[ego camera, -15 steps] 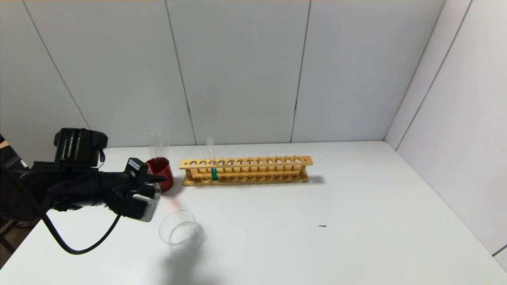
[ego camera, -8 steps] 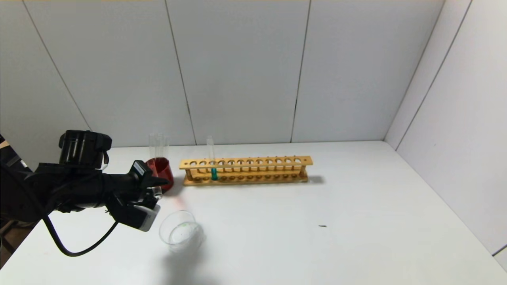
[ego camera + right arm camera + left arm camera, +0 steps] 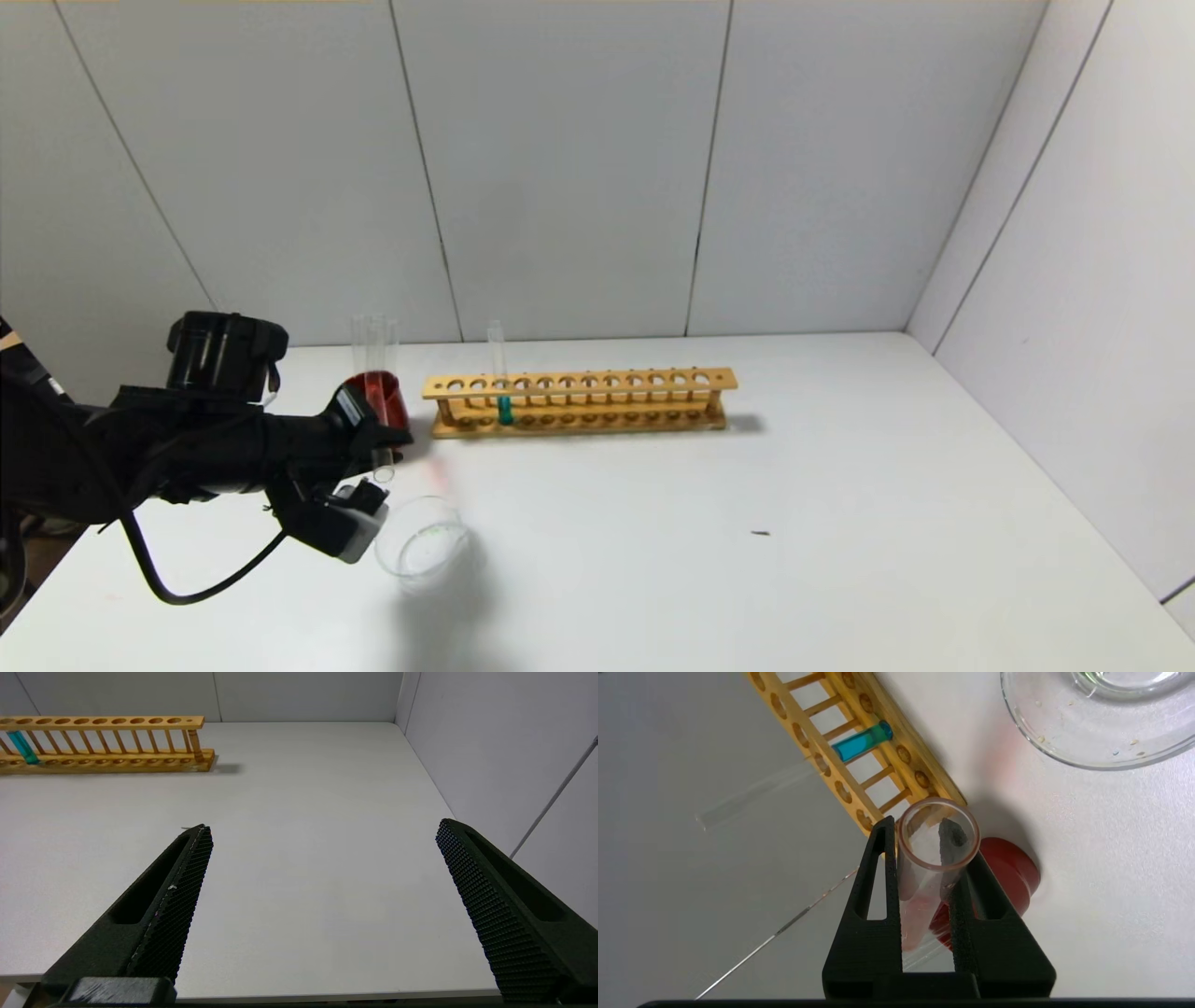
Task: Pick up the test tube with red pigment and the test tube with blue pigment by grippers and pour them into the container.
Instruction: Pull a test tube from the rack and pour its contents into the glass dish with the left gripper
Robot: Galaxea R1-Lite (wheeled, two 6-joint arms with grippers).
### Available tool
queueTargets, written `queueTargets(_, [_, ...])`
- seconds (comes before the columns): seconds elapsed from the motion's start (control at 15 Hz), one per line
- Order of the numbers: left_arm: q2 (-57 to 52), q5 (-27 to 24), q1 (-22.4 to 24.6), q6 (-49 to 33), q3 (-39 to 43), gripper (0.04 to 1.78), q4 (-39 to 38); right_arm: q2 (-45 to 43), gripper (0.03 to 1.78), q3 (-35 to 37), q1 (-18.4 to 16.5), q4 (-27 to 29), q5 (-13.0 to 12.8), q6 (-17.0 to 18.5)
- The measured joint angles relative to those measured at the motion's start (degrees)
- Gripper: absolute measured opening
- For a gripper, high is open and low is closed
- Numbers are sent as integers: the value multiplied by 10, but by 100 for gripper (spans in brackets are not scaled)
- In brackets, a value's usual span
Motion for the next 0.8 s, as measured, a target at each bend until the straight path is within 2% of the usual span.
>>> queueTargets(0.2, [-2,50,-2,35,-4,33,-3,0,175,0,0,0,0,0])
queueTargets(0.47, [-5,64,-7,43,-7,33,-3,0,175,0,0,0,0,0])
queueTargets(0.8, [-1,109,-27,45,-16,33,-6,0,175,0,0,0,0,0])
